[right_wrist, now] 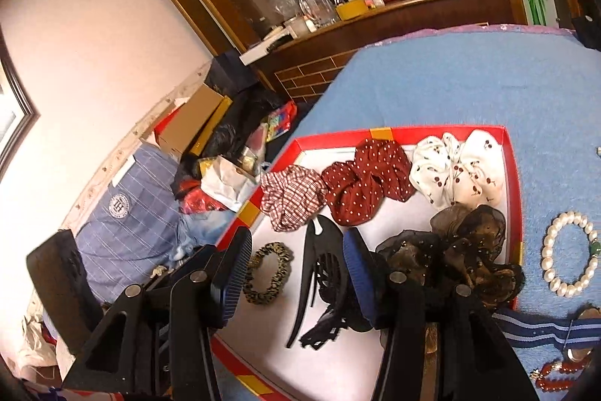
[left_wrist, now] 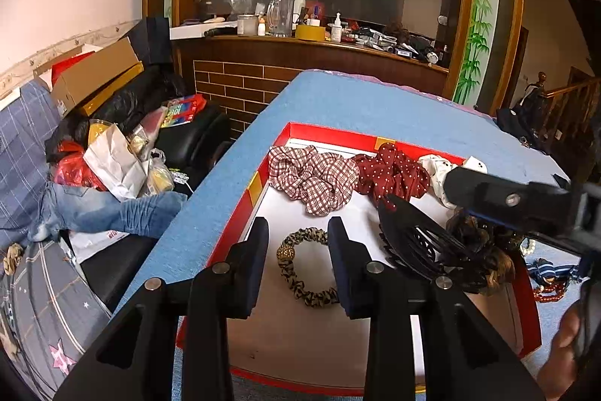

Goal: Organize jewelry
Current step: 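Open both grippers to release the bracelet and claw clip in the box, then grasp the white pearl bracelet with the right gripper while the left grasps the blue striped watch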

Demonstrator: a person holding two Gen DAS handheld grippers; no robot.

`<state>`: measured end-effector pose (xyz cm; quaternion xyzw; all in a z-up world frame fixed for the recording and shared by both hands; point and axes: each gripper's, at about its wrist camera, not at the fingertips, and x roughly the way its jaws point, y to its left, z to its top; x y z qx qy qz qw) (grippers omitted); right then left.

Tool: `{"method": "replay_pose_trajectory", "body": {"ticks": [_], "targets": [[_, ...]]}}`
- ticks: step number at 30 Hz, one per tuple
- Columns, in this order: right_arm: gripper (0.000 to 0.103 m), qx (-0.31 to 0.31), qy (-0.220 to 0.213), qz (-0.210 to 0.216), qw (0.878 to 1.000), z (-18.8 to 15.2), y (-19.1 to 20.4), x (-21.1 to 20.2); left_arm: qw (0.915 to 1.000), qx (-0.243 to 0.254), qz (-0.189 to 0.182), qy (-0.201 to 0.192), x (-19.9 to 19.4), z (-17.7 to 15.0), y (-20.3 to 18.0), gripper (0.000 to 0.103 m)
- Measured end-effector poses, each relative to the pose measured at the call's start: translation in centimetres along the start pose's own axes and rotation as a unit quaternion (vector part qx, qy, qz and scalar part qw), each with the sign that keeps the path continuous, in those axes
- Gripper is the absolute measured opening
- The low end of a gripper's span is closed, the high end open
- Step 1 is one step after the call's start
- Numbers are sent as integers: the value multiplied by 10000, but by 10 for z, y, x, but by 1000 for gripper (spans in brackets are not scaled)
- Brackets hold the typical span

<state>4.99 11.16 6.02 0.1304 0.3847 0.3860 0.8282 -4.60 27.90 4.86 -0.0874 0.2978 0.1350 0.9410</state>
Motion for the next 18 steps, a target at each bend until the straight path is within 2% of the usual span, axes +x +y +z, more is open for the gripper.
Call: {"method": "replay_pose_trajectory", "body": {"ticks": [3, 8, 13, 18], "targets": [[56, 25, -118, 83, 9999, 0, -1, -14, 9999, 32, 80, -144, -4, 0, -2, 38], [56, 38, -354, -67, 9993, -5, -14, -47, 9990, 75, 170, -411, -13, 1, -4, 39], [60, 210, -571, -474, 9970, -16, -53, -99, 9958, 30, 220, -892, -32, 2, -3, 47], [61, 675, -648, -1067, 9899, -35, -111, -148, 9949, 241, 219, -956, -37, 1, -13, 47]]}}
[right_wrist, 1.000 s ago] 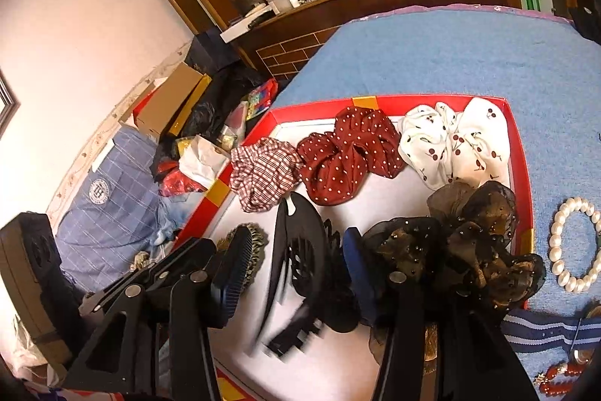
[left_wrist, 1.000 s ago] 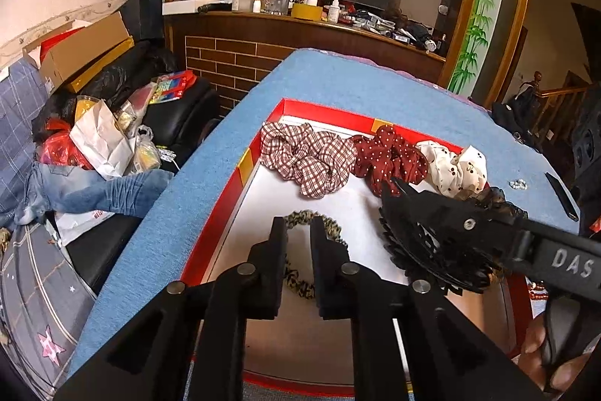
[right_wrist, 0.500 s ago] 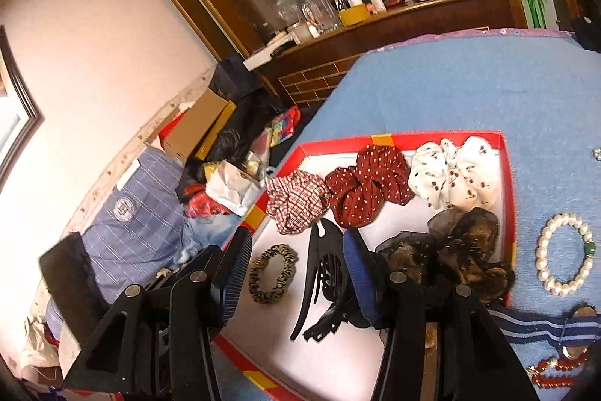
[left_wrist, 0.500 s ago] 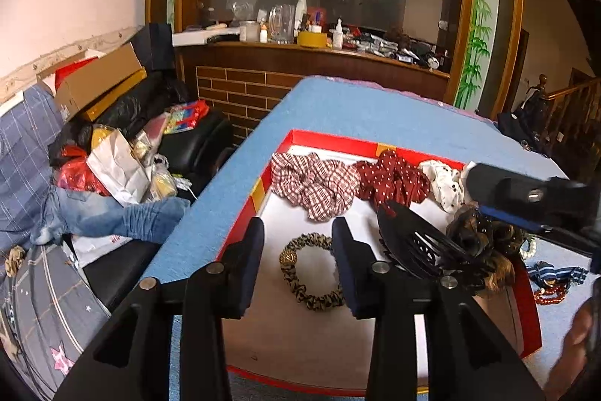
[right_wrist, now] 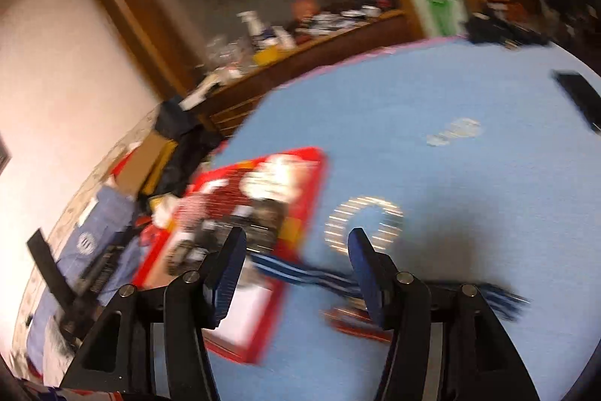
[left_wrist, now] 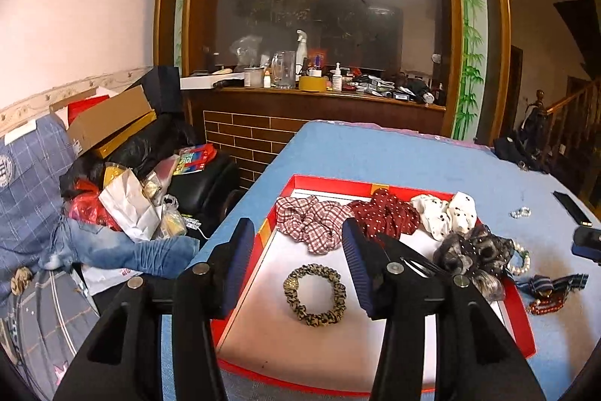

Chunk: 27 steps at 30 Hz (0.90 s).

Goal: Organize jewelry
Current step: 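Grasp the white pearl bracelet with the right gripper while the left grasps the blue striped watch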

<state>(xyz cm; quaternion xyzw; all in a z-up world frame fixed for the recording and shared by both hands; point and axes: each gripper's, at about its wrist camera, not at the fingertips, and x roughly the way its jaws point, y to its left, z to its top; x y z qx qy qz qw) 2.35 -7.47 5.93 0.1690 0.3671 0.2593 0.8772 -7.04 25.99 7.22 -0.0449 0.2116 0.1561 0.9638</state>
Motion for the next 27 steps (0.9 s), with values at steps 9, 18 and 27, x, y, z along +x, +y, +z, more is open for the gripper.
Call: {"method": "replay_pose_trajectory", "body": {"ticks": [9, 18, 27], "targets": [[62, 115, 560, -325, 9978, -9, -49, -5, 9966, 255, -627, 472, -14, -6, -30, 48], [68, -487, 939, -192, 9942, 0, -34, 17, 9867, 527, -1346, 742, -26, -3, -69, 53], [41, -803, 1130, -1227, 9827, 28, -17, 73, 9807, 569, -1594, 980, -25, -4, -91, 54]]}}
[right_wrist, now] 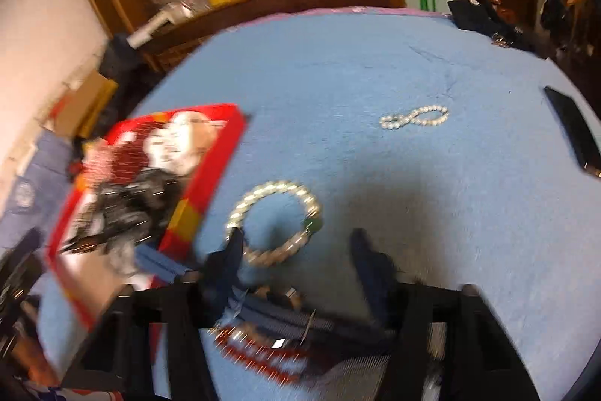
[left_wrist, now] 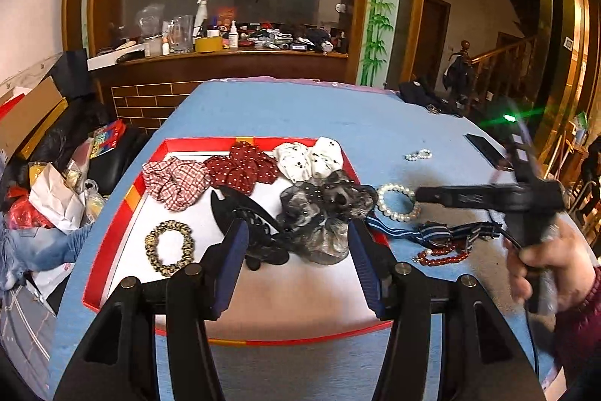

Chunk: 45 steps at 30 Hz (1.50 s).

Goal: Organize jewelry
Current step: 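Grasp the white pearl bracelet with the right gripper while the left grasps the blue striped watch, then lift the pearl bracelet and the blue striped watch with both grippers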

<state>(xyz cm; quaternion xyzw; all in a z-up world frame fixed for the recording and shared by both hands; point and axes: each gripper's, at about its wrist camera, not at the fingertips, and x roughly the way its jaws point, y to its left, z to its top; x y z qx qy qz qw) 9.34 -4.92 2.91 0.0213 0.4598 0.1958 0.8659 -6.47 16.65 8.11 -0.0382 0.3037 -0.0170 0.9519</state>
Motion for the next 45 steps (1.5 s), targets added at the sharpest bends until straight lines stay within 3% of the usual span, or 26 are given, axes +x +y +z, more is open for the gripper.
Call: {"method": "replay_pose_trajectory", "body": {"ticks": [5, 7, 8, 9, 11, 15, 19, 21, 25, 29, 36, 45], "targets": [[35, -329, 280, -255, 9987, 7, 11, 28, 9998, 126, -97, 111, 7, 1, -8, 54], [25, -633, 261, -456, 9966, 6, 18, 29, 9994, 187, -215, 197, 10, 3, -13, 54], [13, -590, 269, -414, 9970, 5, 17, 27, 9990, 240, -294, 257, 12, 4, -17, 54], [12, -543, 258, -443, 9972, 5, 13, 24, 9986, 273, -351, 294, 14, 4, -20, 54], [12, -431, 98, -760, 9961, 3, 1, 18, 9967, 368, -575, 431, 19, 6, -28, 56], [12, 173, -452, -475, 9977, -6, -34, -20, 9890, 507, -1185, 722, 30, 6, -49, 60], [12, 703, -1113, -135, 9912, -17, -68, -64, 9810, 733, -1525, 951, 44, 4, -75, 60], [12, 968, -1433, 294, 9845, -24, -83, -82, 9781, 899, -1543, 1067, 55, 6, -90, 60], [12, 1151, -1749, 500, 9765, -29, -94, -100, 9709, 1263, -1536, 1332, 80, 11, -117, 60], [12, 1340, -1803, 706, 9719, -26, -98, -102, 9653, 1672, -1360, 1478, 97, 12, -137, 60], [12, 1381, -1829, 964, 9686, -28, -99, -105, 9468, 2492, -1054, 1742, 130, 9, -165, 60], [13, 1474, -1776, 1103, 9667, -28, -105, -104, 9404, 2552, -1029, 2000, 152, 8, -181, 60]]}}
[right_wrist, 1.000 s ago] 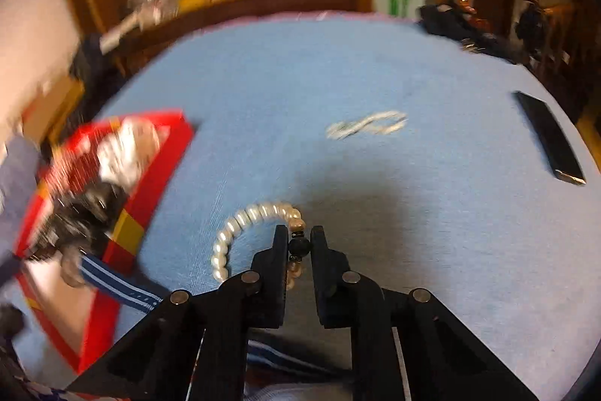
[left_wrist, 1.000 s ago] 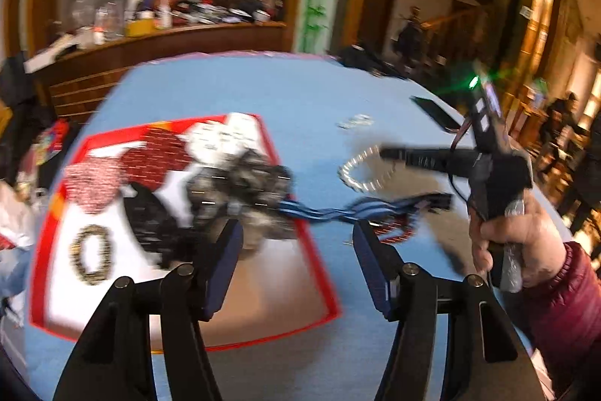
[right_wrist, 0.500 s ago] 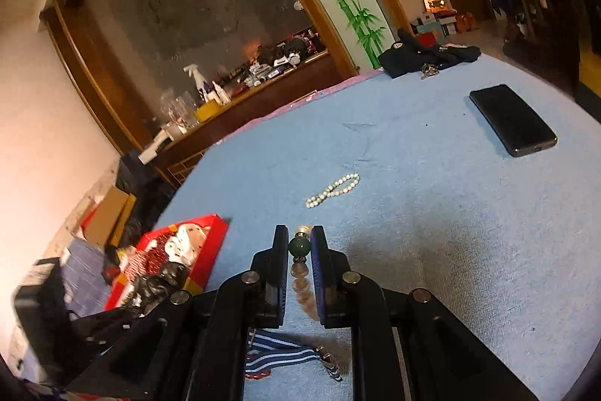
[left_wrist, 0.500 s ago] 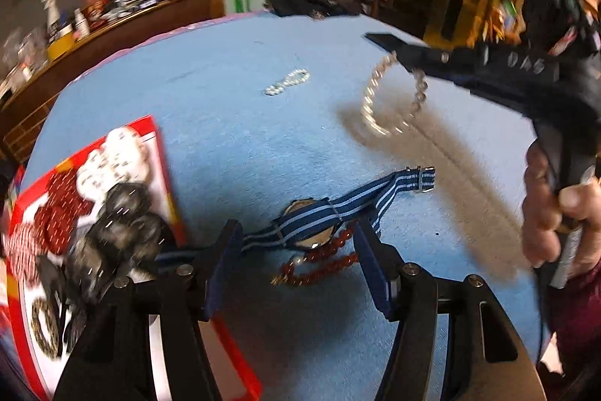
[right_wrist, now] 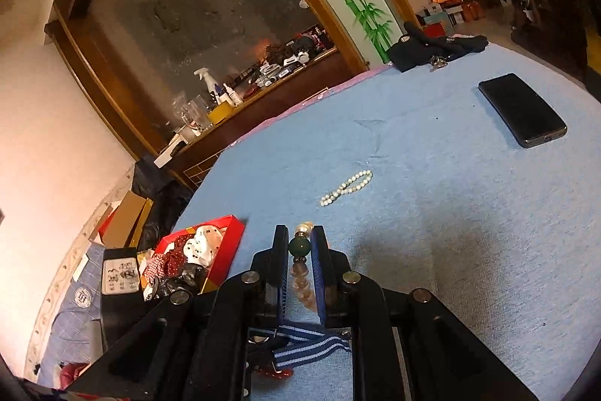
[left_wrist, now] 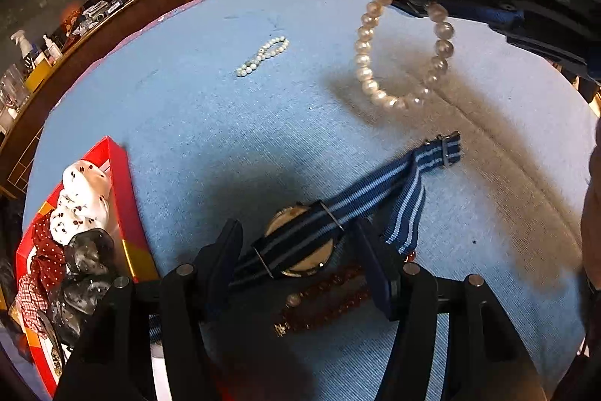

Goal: Organize jewelry
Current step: 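Lift the pearl bracelet and the blue striped watch with both grippers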

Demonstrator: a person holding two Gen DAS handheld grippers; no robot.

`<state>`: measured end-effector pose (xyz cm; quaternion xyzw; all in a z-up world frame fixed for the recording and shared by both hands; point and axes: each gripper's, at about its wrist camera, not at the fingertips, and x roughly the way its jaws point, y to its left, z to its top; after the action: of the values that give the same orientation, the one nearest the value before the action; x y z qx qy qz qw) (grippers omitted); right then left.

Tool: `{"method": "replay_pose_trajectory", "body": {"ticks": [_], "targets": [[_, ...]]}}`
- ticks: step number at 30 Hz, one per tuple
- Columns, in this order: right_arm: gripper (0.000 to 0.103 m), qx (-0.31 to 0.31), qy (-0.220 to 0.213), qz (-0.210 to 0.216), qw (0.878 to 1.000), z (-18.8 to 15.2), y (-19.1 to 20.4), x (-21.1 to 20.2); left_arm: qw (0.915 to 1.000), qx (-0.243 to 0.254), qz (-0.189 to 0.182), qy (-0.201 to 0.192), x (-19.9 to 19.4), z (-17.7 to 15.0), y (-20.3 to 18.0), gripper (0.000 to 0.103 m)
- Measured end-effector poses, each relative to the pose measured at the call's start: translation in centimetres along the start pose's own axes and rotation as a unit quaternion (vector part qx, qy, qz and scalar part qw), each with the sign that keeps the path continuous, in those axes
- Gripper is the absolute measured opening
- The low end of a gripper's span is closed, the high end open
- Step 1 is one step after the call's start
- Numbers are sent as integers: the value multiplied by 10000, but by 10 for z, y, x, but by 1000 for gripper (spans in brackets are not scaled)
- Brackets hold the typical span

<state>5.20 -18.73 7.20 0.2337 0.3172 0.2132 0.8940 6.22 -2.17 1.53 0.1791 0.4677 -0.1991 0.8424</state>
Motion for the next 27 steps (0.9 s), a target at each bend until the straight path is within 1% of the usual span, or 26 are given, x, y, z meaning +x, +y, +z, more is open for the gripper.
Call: {"method": "replay_pose_trajectory", "body": {"ticks": [1, 2, 4, 6, 7, 8, 9, 10, 12, 14, 16, 19, 23, 27], "targets": [[13, 10, -1, 0, 10000, 0, 0, 0, 10000, -6, -31, -17, 0, -1, 0, 60], [13, 20, -2, 12, 10000, 0, 0, 0, 10000, -45, -62, -24, 1, -1, 2, 62], [13, -4, 24, 30, 10000, -1, 1, 1, 9995, -298, -71, -10, 6, 2, 8, 63], [13, -34, 20, 20, 10000, -1, 2, 1, 9982, -574, -171, -41, 10, 4, 14, 63], [13, -38, 6, 18, 10000, 0, 3, 1, 9971, -717, -198, -129, 9, 1, 14, 56], [13, -25, -19, 16, 10000, 0, 2, 0, 9971, -702, -162, -246, 6, -2, 10, 48], [13, -7, -26, 23, 10000, 0, 1, -1, 9973, -651, -61, -319, 4, -5, 5, 48], [13, 11, -23, 33, 10000, 1, 0, 0, 9966, -701, 18, -428, 2, -9, 2, 48], [13, 25, -27, 48, 10000, 1, 0, -1, 9934, -996, -176, -540, 0, -15, 5, 47], [13, -8, -44, 59, 10000, 1, 2, -1, 9897, -1194, -209, -761, -8, -17, 9, 47], [13, -46, -73, 70, 9999, 1, 4, -3, 9858, -1241, -112, -1128, -22, -17, 12, 48], [13, -103, -151, 81, 9998, 1, 7, -6, 9800, -1339, -12, -1471, -34, -17, 17, 48], [13, -198, -166, 72, 9996, 0, 11, -5, 9741, -1348, 304, -1790, -45, -18, 21, 48], [13, -293, -161, 55, 9994, -1, 15, -4, 9690, -1384, 419, -2005, -58, -20, 25, 48]]}}
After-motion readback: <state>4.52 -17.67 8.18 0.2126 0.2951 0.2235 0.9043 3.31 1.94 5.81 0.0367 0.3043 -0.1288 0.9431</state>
